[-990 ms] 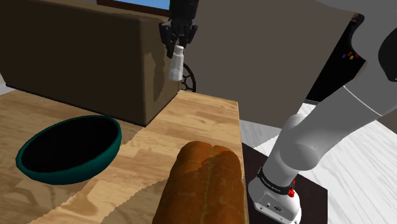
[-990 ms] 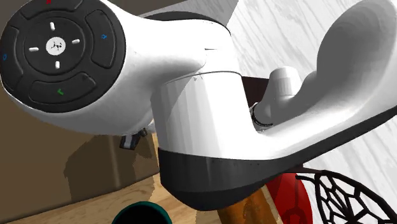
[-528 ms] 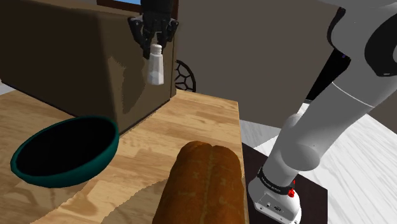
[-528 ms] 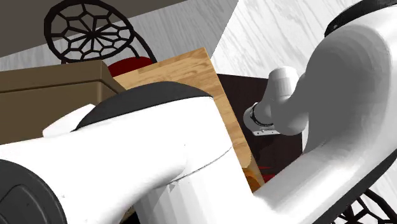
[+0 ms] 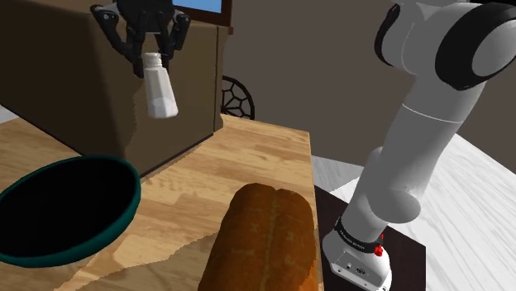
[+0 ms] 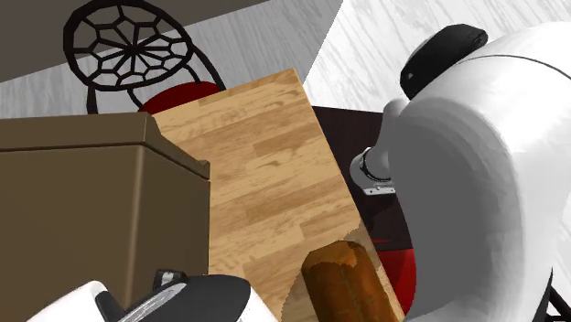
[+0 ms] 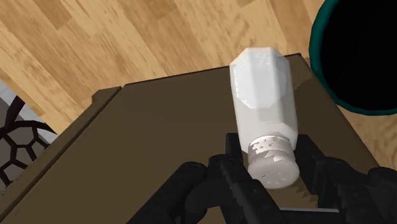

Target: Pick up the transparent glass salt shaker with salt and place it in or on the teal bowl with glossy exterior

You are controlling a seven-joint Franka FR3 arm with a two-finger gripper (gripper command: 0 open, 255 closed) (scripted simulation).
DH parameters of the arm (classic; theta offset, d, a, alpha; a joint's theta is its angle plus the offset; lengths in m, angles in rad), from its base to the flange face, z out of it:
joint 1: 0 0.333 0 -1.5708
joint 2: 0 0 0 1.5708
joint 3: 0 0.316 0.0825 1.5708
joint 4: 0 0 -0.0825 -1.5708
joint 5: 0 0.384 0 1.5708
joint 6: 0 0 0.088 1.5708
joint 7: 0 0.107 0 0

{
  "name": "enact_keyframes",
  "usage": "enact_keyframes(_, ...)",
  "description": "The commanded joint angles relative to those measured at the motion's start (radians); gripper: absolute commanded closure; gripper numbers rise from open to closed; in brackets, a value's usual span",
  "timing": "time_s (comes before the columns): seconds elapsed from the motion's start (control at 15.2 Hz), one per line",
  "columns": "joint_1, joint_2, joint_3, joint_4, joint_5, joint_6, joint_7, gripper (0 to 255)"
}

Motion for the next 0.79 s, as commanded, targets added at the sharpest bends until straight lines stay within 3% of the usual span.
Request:
enact_keyframes(0.0, 0.038, 0.082, 0.033, 0.087, -0.054, -0.027, 0.058, 255)
enact_keyframes(0.2, 0.137, 0.229, 0.069, 0.270, -0.158, -0.109, 0.138, 255)
enact_keyframes(0.33, 0.236, 0.345, 0.076, 0.432, -0.240, -0.182, 0.177, 255)
enact_keyframes(0.4, 0.300, 0.412, 0.071, 0.537, -0.287, -0.229, 0.187, 255)
enact_keyframes(0.46, 0.411, 0.522, 0.051, 0.728, -0.361, -0.309, 0.183, 255)
enact_keyframes(0.73, 0.312, 0.425, 0.066, 0.499, -0.287, -0.185, 0.215, 255)
